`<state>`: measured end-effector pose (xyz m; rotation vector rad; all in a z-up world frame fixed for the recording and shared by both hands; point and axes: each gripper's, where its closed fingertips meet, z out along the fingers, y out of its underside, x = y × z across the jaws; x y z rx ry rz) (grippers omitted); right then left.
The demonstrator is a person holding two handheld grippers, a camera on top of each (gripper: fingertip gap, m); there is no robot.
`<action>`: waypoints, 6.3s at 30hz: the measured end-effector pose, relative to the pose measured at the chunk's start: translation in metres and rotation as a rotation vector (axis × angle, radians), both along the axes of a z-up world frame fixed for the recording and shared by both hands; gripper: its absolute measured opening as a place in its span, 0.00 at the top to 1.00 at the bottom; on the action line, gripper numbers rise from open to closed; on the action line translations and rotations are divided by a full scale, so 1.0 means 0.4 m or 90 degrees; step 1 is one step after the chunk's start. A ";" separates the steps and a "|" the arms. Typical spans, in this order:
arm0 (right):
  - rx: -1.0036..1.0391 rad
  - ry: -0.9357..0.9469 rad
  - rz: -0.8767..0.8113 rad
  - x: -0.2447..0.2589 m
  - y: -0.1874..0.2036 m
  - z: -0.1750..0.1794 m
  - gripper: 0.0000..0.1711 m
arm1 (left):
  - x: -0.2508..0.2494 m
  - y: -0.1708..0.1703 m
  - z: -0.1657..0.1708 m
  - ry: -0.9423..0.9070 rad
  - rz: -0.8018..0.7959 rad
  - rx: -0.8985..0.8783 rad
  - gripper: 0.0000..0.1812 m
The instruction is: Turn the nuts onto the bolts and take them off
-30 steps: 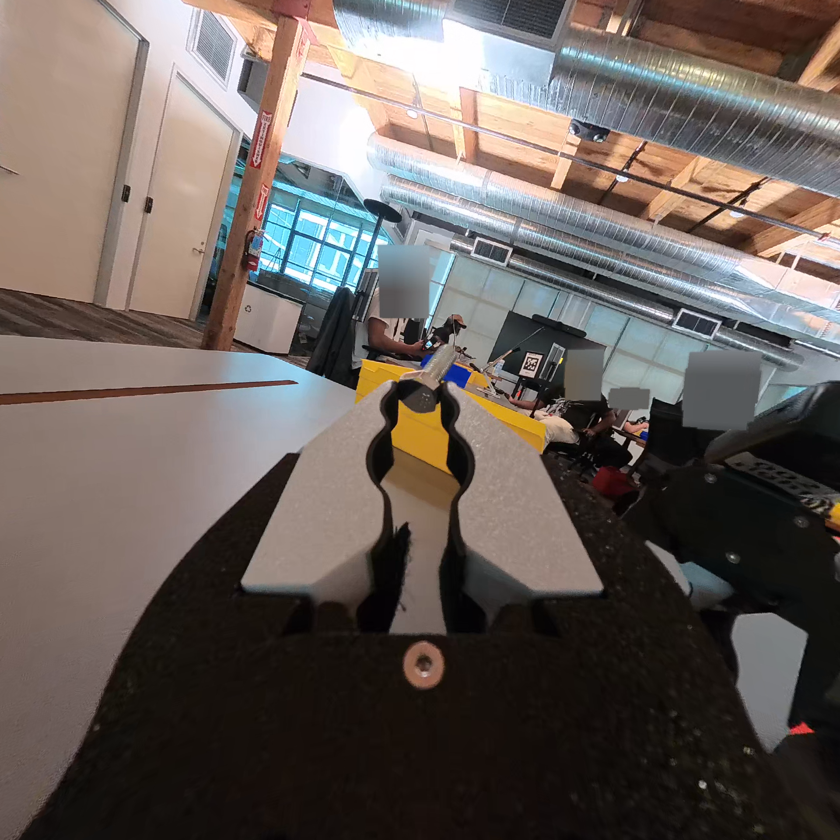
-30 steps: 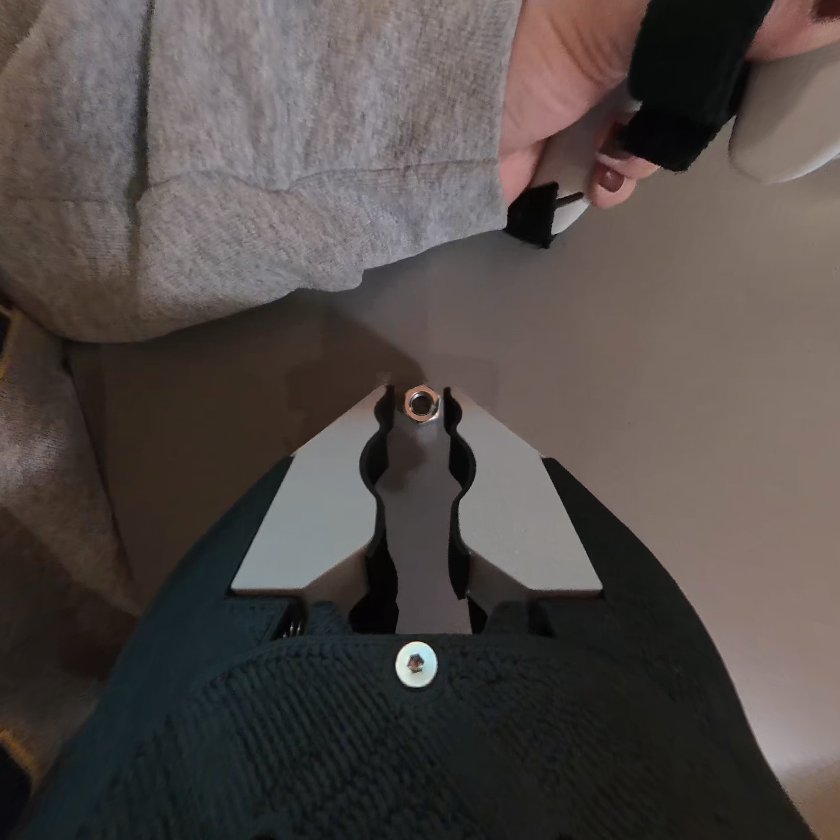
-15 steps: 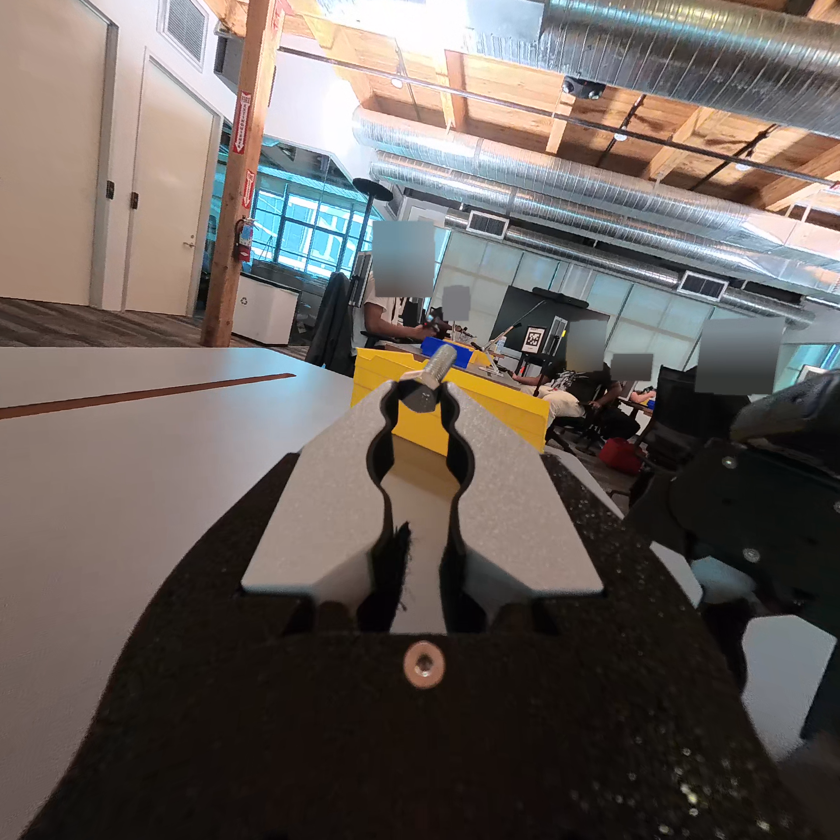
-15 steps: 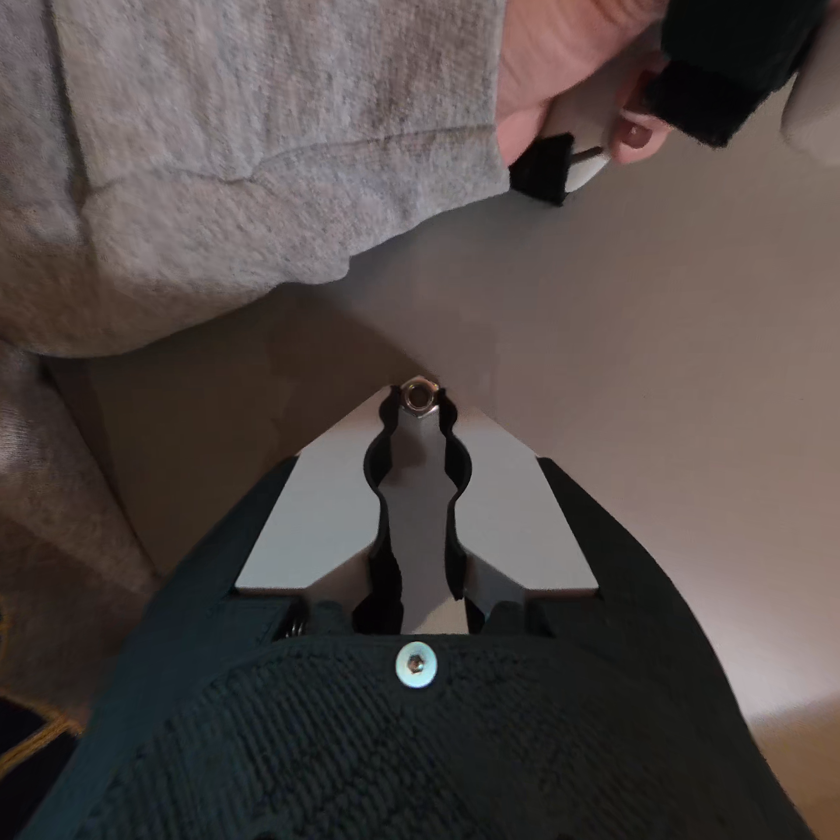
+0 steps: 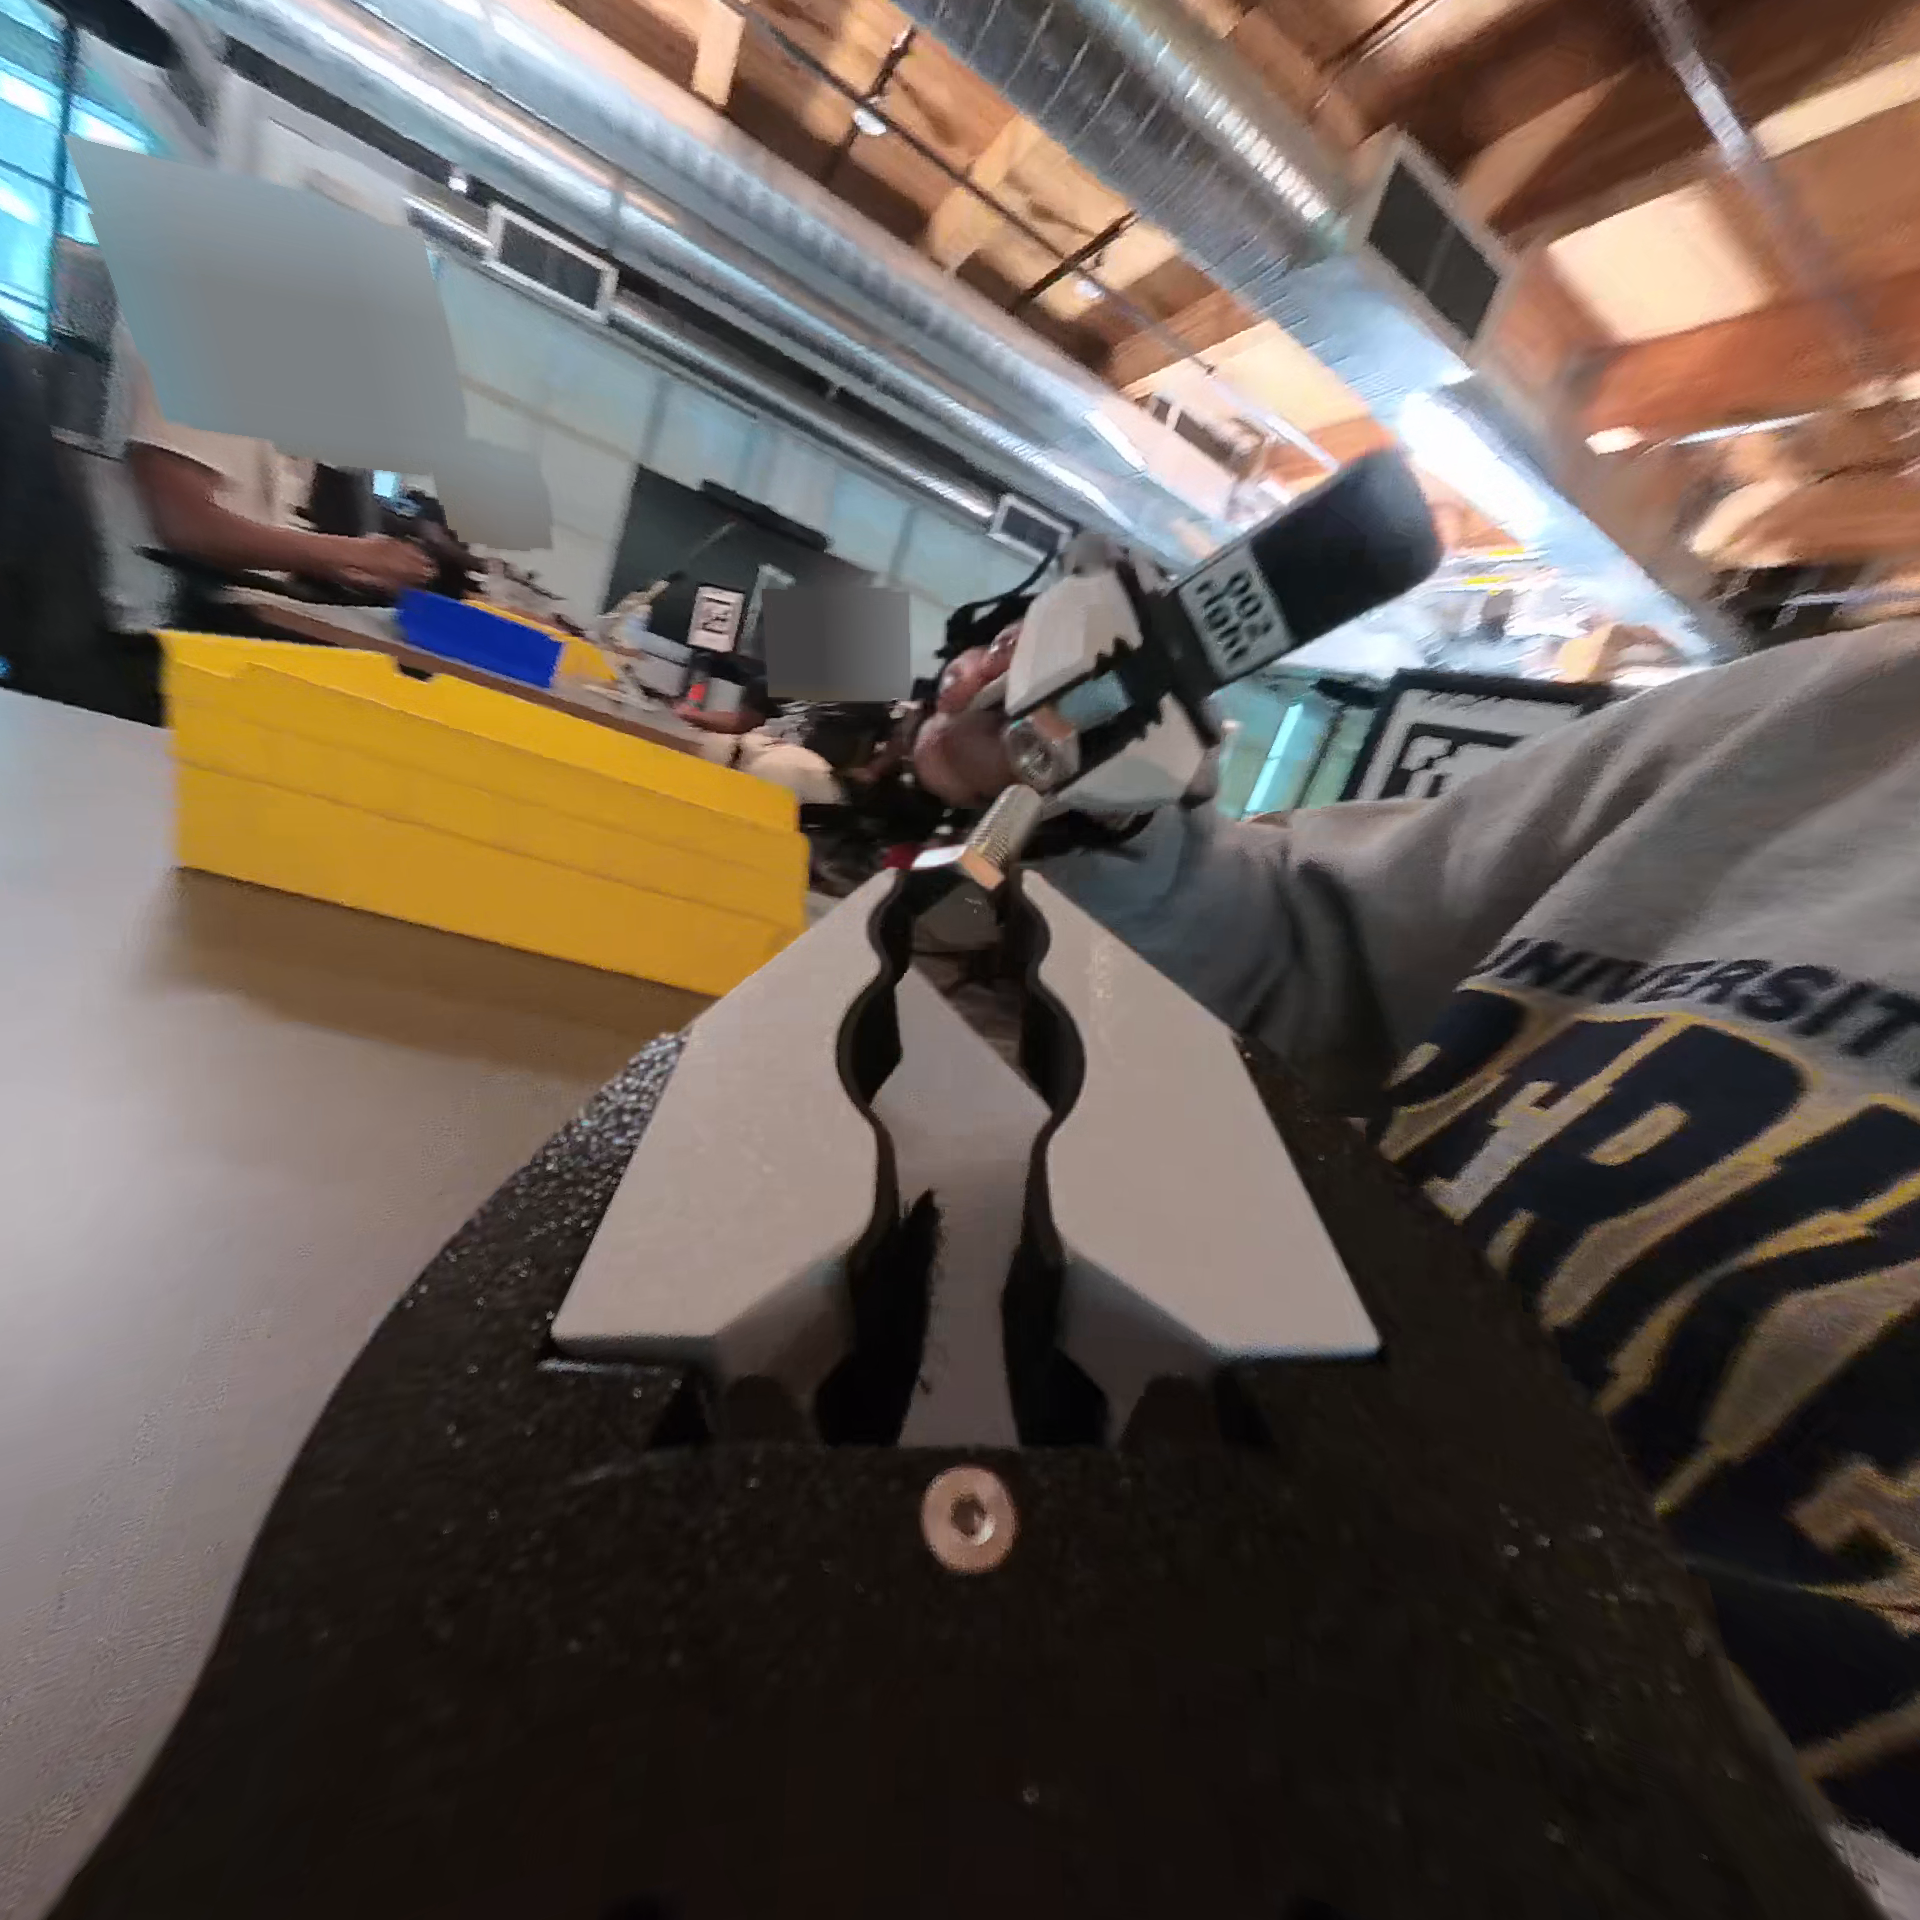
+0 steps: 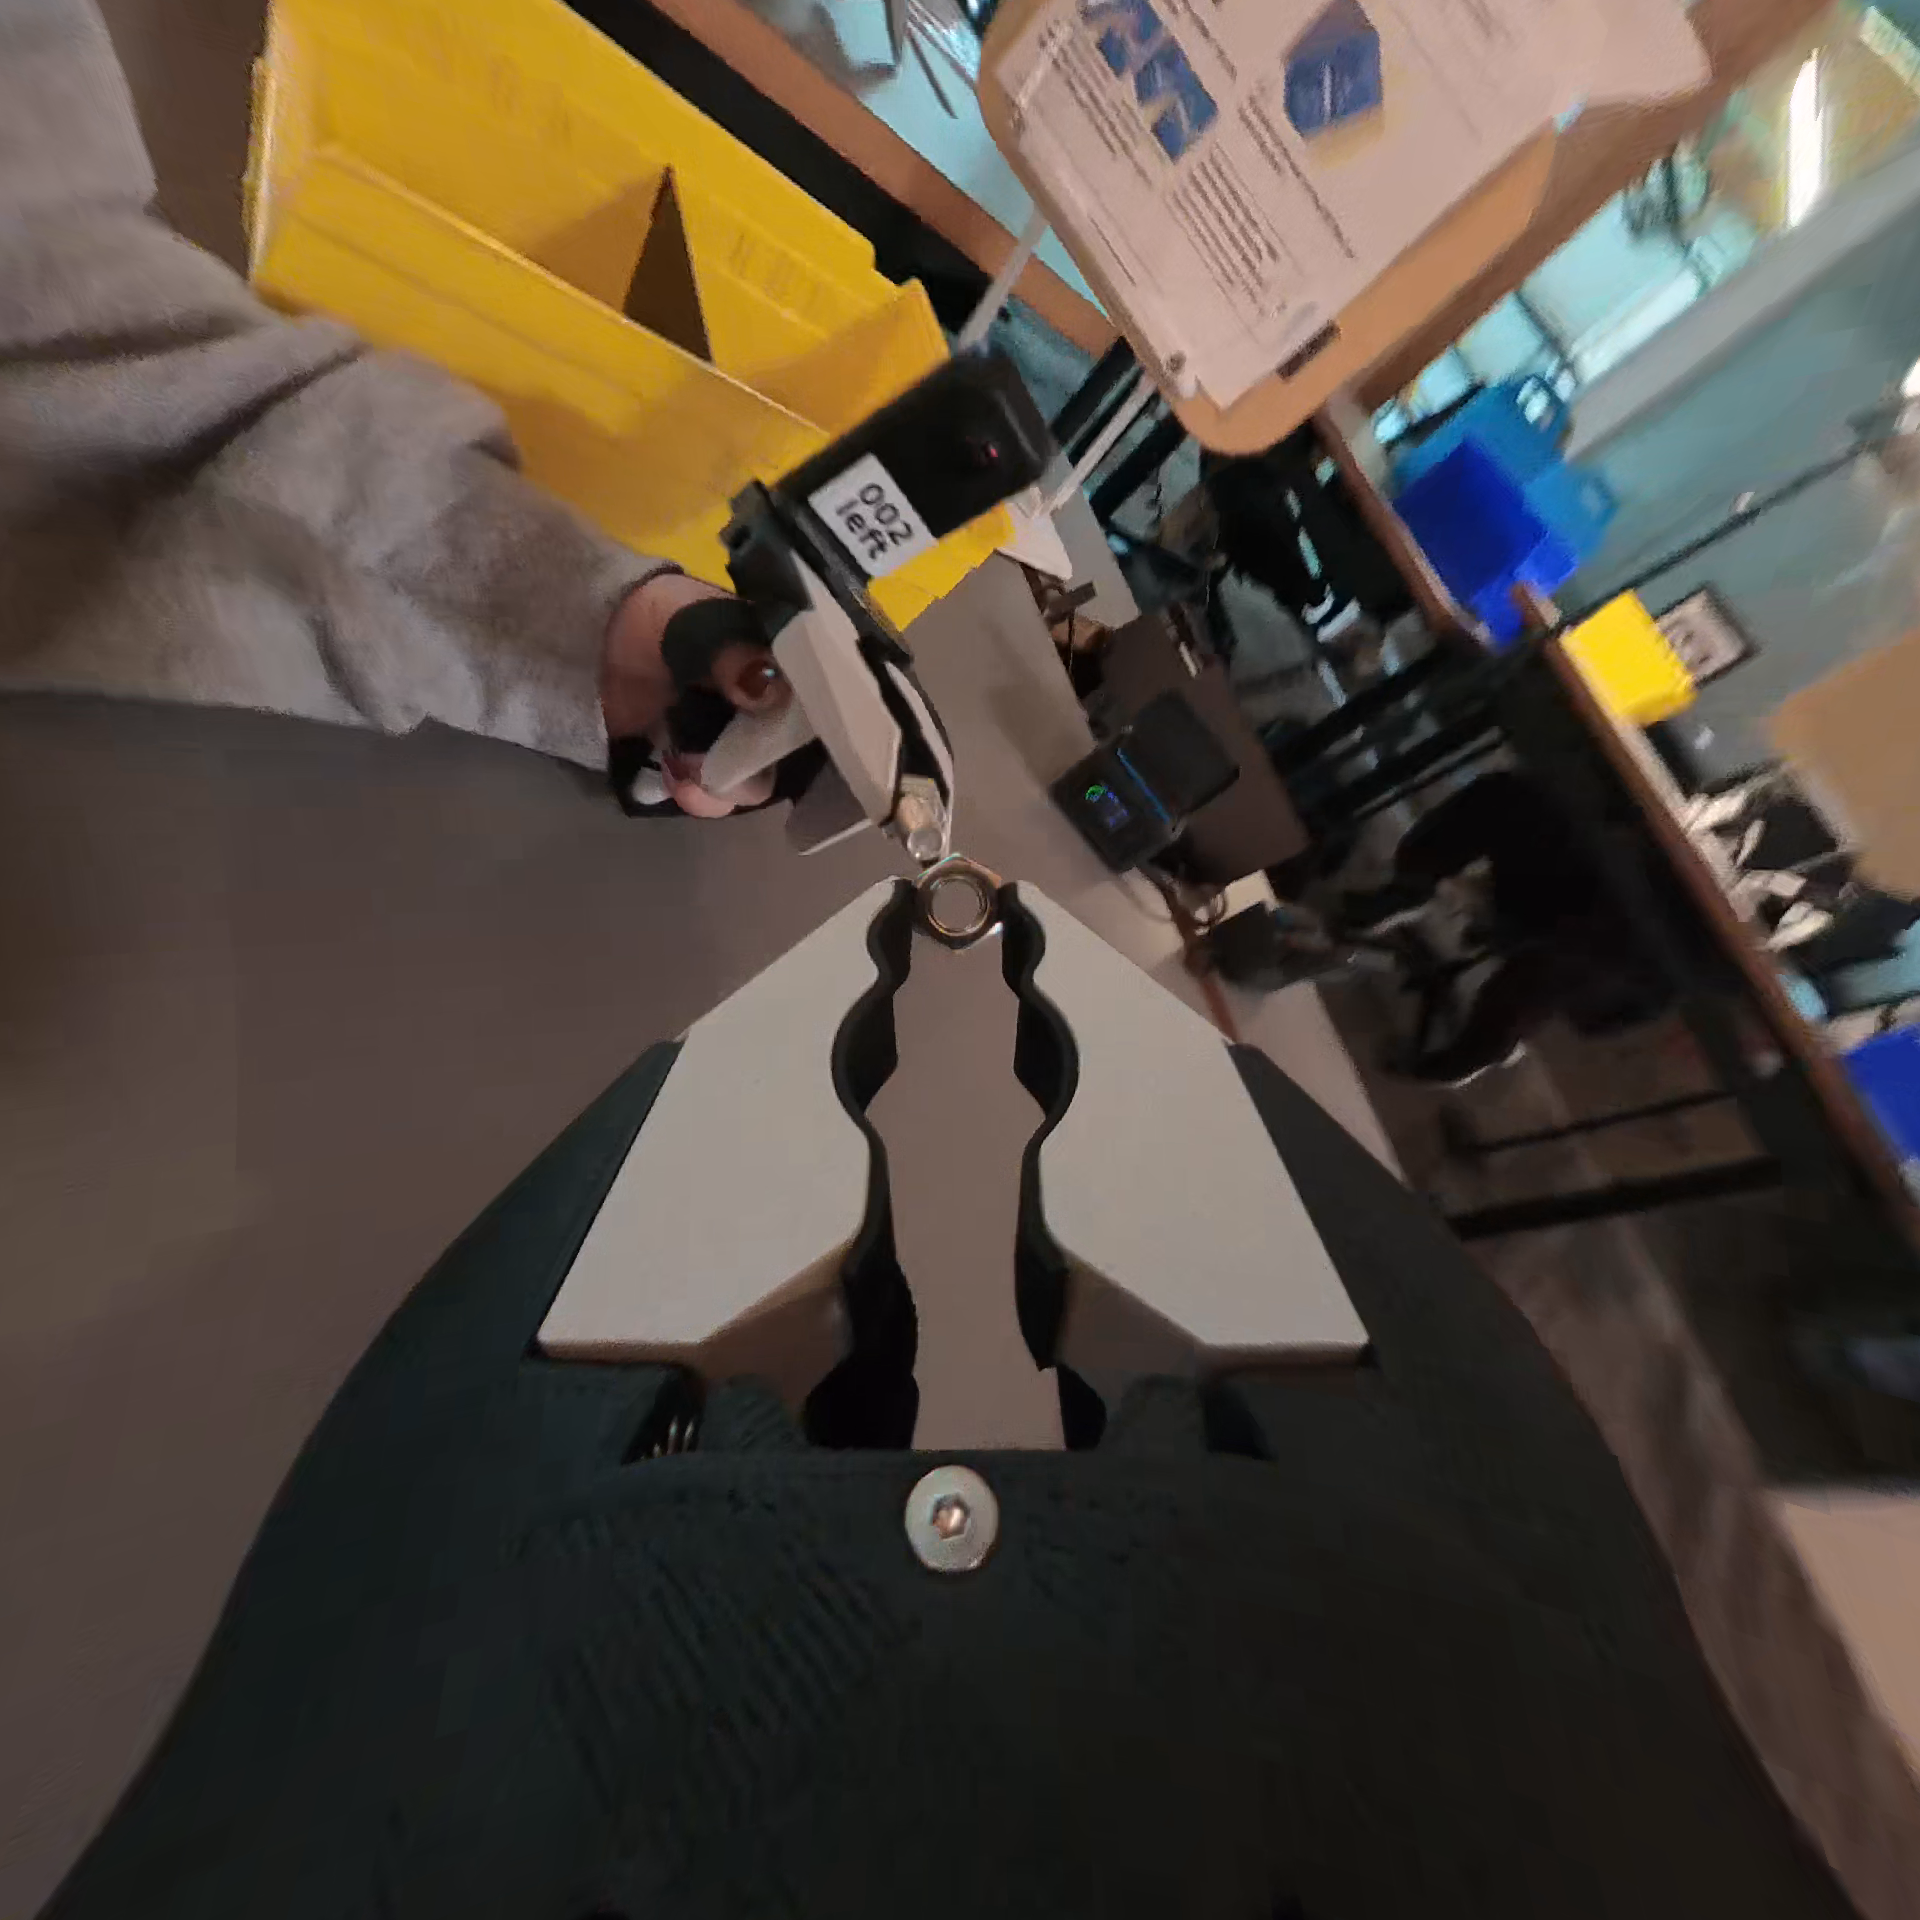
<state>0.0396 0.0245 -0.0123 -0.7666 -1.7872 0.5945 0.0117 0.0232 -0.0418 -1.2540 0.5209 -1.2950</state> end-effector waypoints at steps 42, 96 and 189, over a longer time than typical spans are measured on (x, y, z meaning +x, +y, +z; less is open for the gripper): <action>-0.475 0.221 -0.063 -0.038 0.019 0.023 0.91 | 0.032 0.028 0.041 -0.156 0.060 -0.026 0.92; -0.499 -0.104 -0.168 -0.179 0.040 0.027 0.91 | -0.092 0.049 0.051 -0.359 0.163 -0.018 0.92; -0.021 0.242 0.003 0.131 -0.102 -0.145 0.91 | 0.151 -0.075 -0.115 0.175 -0.112 -0.109 0.91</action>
